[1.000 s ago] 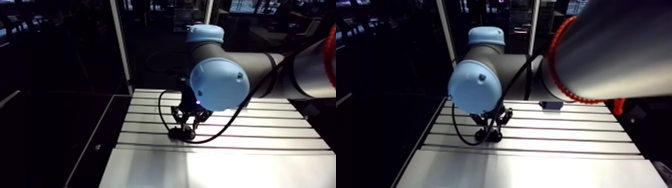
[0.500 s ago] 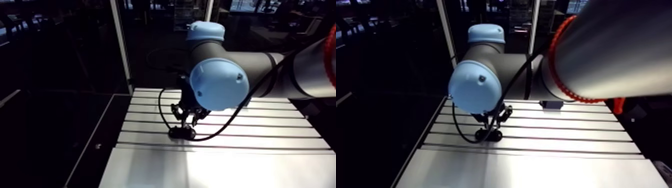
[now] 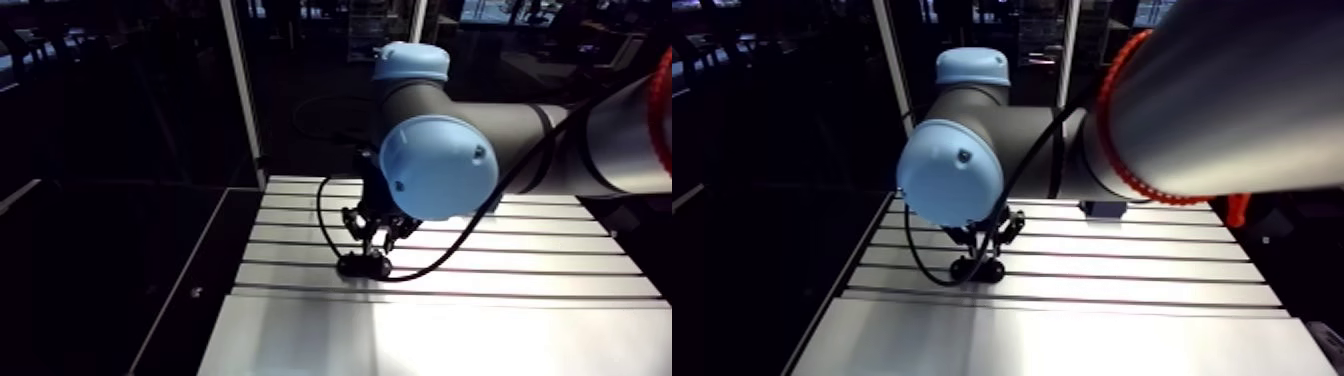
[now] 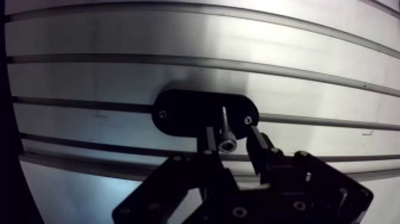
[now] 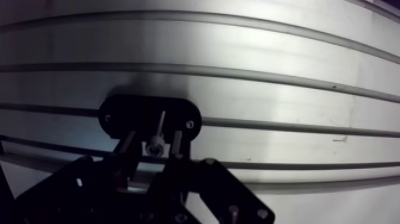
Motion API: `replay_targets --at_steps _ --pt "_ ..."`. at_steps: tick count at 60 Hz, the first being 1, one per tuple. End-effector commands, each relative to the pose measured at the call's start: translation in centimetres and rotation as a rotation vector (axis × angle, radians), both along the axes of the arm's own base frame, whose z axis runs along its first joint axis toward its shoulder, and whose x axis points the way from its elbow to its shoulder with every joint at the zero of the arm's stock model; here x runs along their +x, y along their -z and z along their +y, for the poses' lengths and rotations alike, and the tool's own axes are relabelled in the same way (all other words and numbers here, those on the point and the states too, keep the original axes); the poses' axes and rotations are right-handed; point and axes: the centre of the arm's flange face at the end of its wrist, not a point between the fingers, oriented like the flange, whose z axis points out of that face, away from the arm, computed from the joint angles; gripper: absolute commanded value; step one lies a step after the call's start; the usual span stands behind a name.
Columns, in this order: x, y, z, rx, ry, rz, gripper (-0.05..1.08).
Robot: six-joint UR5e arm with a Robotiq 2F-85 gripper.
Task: Pick up the M10 bolt and insert it into the hole until fully seated.
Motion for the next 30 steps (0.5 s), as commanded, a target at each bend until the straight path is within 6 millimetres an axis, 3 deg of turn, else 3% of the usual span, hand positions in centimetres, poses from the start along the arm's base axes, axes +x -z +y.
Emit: replay_targets --at_steps 1,30 --pt "-0.01 -0.01 0.0 0.0 0.0 -0.001 0.59" --pt "0.27 0.3 0.08 0.002 0.001 -0.01 0.59"
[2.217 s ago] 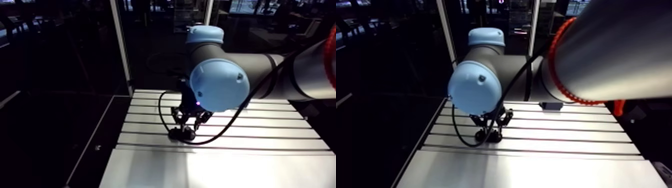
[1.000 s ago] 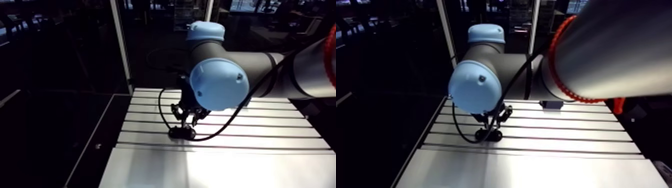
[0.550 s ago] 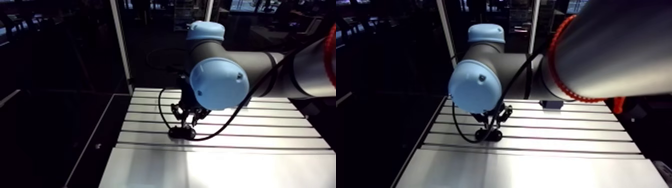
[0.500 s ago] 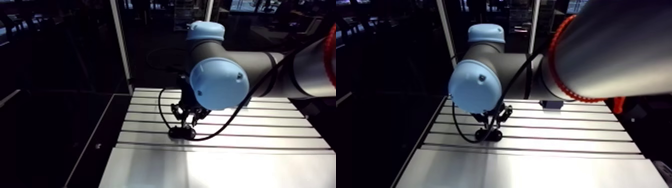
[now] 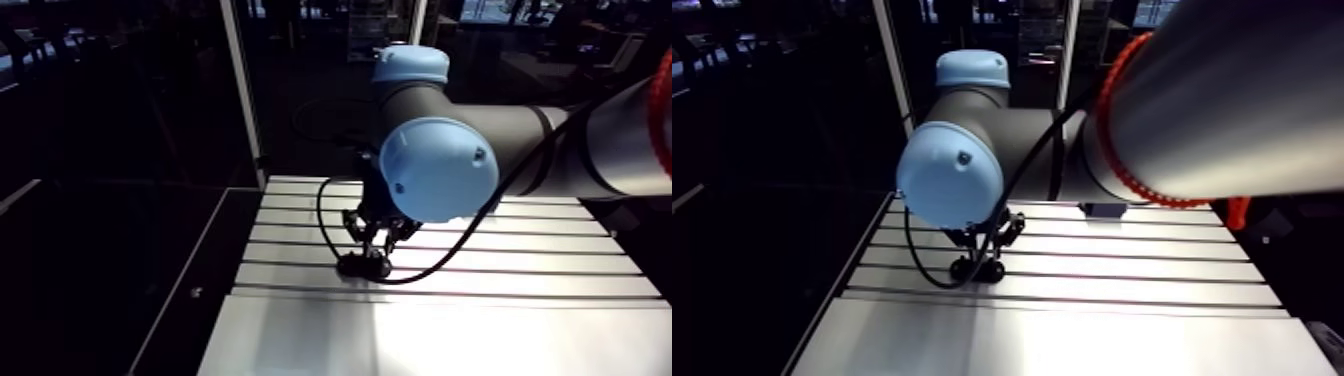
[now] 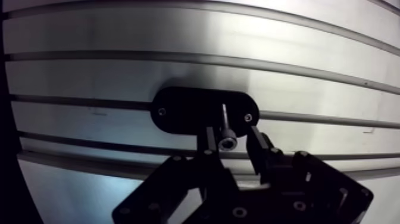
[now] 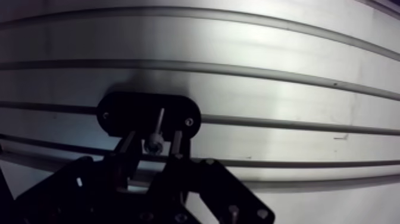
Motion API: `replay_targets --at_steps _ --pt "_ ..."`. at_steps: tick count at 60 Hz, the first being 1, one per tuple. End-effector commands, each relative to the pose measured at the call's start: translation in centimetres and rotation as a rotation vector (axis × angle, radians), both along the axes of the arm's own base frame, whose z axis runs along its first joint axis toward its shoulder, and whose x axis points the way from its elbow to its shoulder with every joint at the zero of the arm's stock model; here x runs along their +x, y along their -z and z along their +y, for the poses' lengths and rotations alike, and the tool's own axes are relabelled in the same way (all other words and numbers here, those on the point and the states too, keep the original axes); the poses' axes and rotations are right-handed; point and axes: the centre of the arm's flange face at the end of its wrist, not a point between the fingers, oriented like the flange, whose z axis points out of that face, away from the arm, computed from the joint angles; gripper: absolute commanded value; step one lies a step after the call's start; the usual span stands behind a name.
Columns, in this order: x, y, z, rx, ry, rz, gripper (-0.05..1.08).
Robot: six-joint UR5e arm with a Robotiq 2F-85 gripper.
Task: Pick up the M10 bolt and insert it into the hole until fully seated.
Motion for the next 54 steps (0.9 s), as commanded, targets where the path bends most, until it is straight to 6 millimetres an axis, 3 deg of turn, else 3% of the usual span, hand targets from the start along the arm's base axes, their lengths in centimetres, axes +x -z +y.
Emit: replay_targets --at_steps 1,54 --pt "0.08 0.09 0.04 0.0 0.001 -0.003 0.59" --pt "0.12 0.09 -0.12 -0.002 -0.002 -0.003 0.7"
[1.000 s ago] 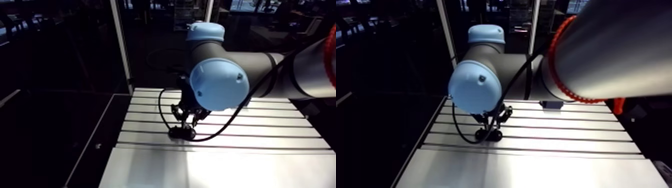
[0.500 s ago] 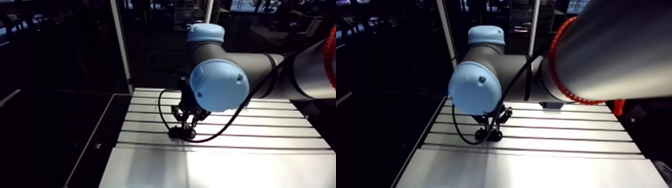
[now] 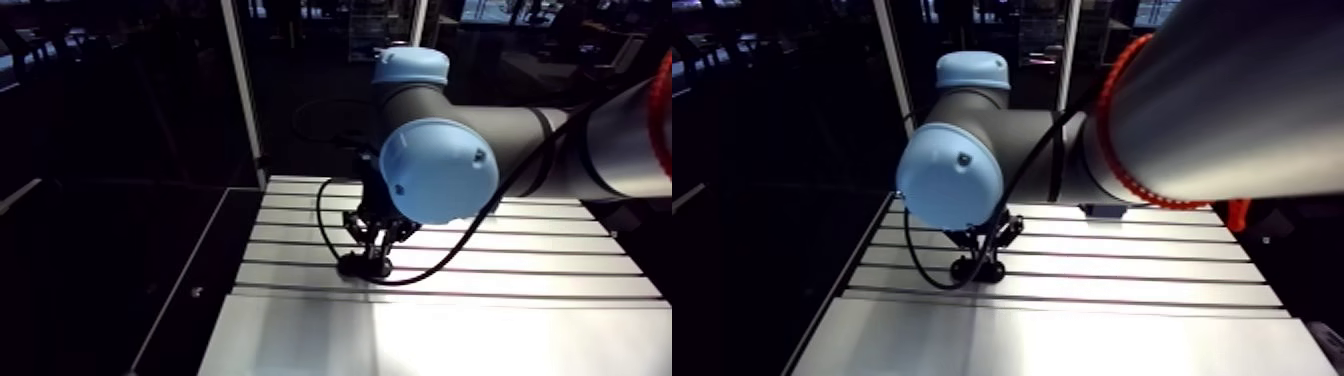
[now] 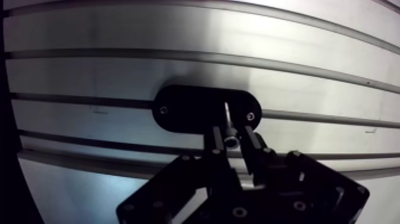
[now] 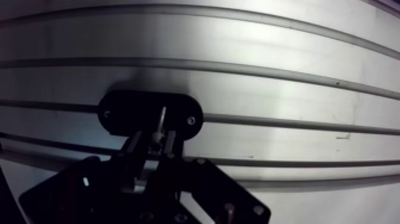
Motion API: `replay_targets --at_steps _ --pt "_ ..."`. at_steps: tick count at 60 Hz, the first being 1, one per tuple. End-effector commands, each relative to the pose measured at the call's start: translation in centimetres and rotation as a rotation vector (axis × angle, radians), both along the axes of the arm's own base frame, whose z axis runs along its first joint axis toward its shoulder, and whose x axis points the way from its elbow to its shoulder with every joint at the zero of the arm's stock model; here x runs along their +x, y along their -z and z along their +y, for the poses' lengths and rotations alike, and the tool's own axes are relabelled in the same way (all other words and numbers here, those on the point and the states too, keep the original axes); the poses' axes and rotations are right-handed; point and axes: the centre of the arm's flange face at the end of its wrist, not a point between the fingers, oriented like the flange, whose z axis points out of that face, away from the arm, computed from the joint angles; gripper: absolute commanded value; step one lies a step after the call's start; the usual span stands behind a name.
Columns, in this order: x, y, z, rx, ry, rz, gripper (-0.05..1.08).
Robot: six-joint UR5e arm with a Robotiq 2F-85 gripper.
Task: Pick up the M10 bolt and insert it into the hole until fully seated.
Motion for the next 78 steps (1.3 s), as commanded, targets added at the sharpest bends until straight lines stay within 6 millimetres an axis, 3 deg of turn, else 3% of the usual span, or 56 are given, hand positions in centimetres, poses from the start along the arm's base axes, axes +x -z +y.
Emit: replay_targets --at_steps 1,55,74,78 --pt "0.0 0.0 0.0 0.001 0.0 0.0 0.7" --pt "-0.8 -1.2 -0.1 -0.004 0.0 0.023 0.85" --pt "-2.1 -3.8 -0.5 -0.042 0.002 -0.008 0.94" --pt "-2.6 -5.4 -0.5 -0.058 0.006 -0.006 0.96"
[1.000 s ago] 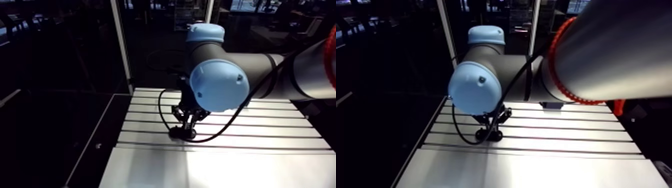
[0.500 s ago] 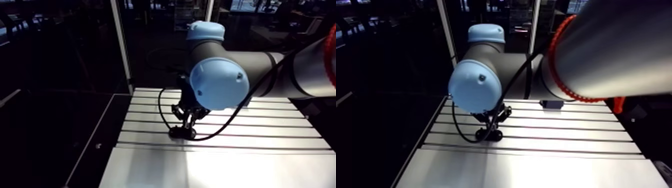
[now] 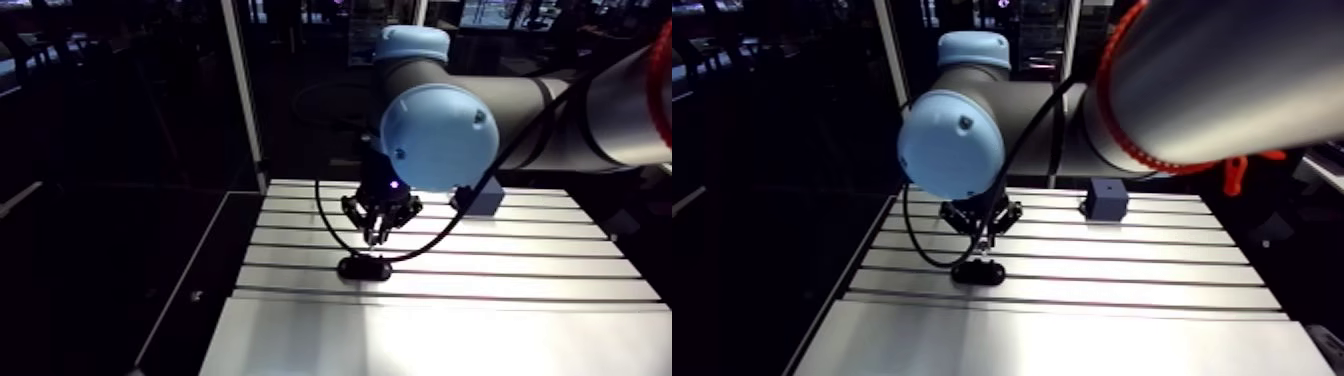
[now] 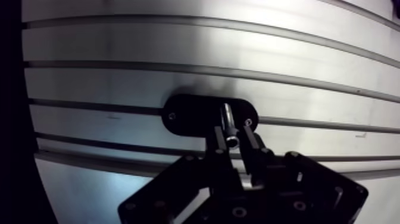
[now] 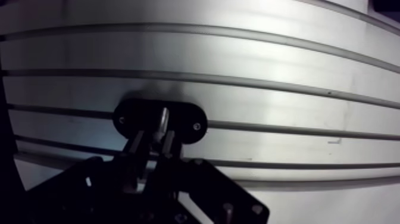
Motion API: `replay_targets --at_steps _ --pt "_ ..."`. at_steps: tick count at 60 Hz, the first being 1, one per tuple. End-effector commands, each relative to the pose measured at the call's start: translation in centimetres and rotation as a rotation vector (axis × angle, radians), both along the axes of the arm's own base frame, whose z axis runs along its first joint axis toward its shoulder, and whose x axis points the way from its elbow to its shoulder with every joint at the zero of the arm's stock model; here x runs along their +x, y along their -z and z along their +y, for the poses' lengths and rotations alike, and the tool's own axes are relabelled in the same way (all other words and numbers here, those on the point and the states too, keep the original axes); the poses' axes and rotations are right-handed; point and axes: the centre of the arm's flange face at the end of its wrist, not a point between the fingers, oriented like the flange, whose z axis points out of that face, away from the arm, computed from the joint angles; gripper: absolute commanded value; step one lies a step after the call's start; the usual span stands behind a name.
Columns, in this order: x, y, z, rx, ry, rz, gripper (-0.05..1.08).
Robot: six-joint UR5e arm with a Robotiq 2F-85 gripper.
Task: Pick up the M10 bolt and insert it into the hole until fully seated.
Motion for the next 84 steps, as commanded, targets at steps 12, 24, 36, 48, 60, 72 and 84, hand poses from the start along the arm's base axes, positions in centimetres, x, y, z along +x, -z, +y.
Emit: replay_targets --at_steps 12,24,36,48,60,72,84 --pt "-2.8 -5.9 0.2 -0.041 0.015 0.008 1.02" --pt "-5.1 -9.9 2.5 -0.033 0.054 0.008 1.04" --pt "-8.0 -14.0 7.5 -0.014 0.136 -0.051 1.07" --pt "-10.5 -16.1 12.5 0.007 0.169 -0.095 1.08" --pt "-12.7 -17.0 16.1 0.002 0.211 -0.133 1.08" --pt "-14.6 -16.3 17.9 0.016 0.225 -0.186 1.08" --pt "-16.1 -16.1 18.4 0.015 0.226 -0.205 1.08"
